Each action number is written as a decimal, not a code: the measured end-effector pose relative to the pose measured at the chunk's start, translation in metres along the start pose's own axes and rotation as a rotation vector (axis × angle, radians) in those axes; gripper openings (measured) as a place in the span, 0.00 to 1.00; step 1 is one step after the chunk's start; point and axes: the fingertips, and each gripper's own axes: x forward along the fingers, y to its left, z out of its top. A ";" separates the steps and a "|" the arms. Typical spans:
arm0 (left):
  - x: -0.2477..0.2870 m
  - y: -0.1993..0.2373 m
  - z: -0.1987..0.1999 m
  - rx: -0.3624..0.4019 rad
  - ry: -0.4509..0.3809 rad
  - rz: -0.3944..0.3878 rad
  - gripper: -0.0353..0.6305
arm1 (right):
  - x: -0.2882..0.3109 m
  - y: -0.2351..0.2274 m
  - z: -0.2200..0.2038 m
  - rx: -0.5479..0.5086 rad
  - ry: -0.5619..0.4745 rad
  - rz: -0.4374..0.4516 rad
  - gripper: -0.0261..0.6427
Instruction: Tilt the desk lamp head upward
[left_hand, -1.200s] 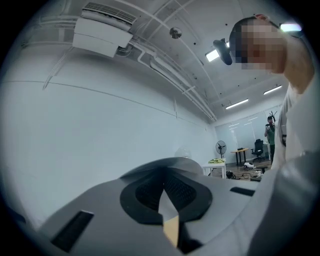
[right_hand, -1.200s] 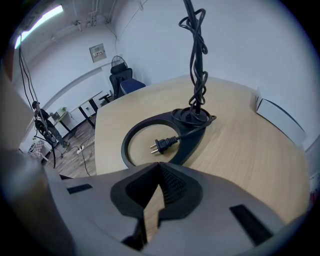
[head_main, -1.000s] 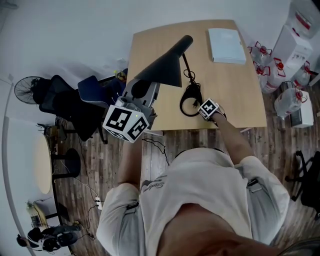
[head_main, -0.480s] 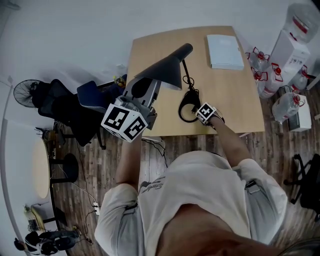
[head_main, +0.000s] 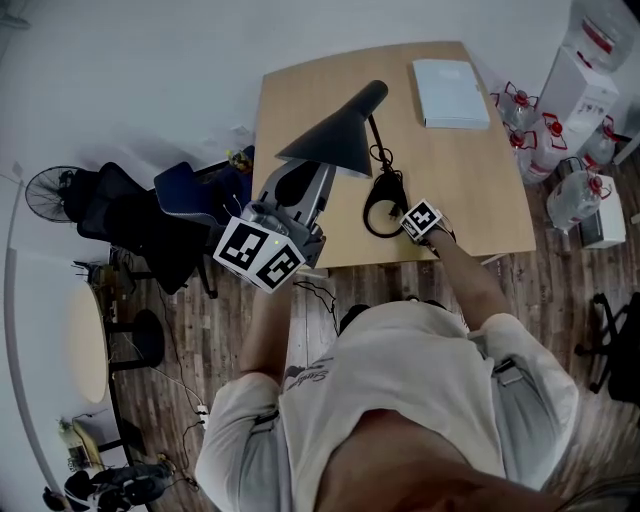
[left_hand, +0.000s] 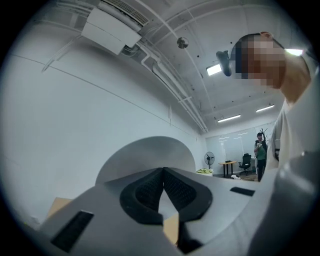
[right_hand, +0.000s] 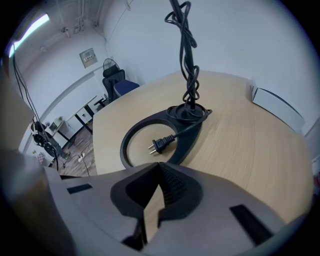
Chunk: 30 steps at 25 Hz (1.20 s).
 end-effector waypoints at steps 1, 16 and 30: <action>-0.002 -0.002 -0.004 -0.003 0.011 -0.005 0.07 | 0.000 0.000 0.000 0.010 -0.009 -0.006 0.03; -0.072 0.000 -0.082 -0.221 0.136 -0.071 0.07 | -0.059 0.048 -0.003 0.056 -0.218 -0.148 0.03; -0.120 -0.012 -0.156 -0.137 0.260 -0.038 0.07 | -0.203 0.145 0.026 -0.022 -0.485 -0.337 0.03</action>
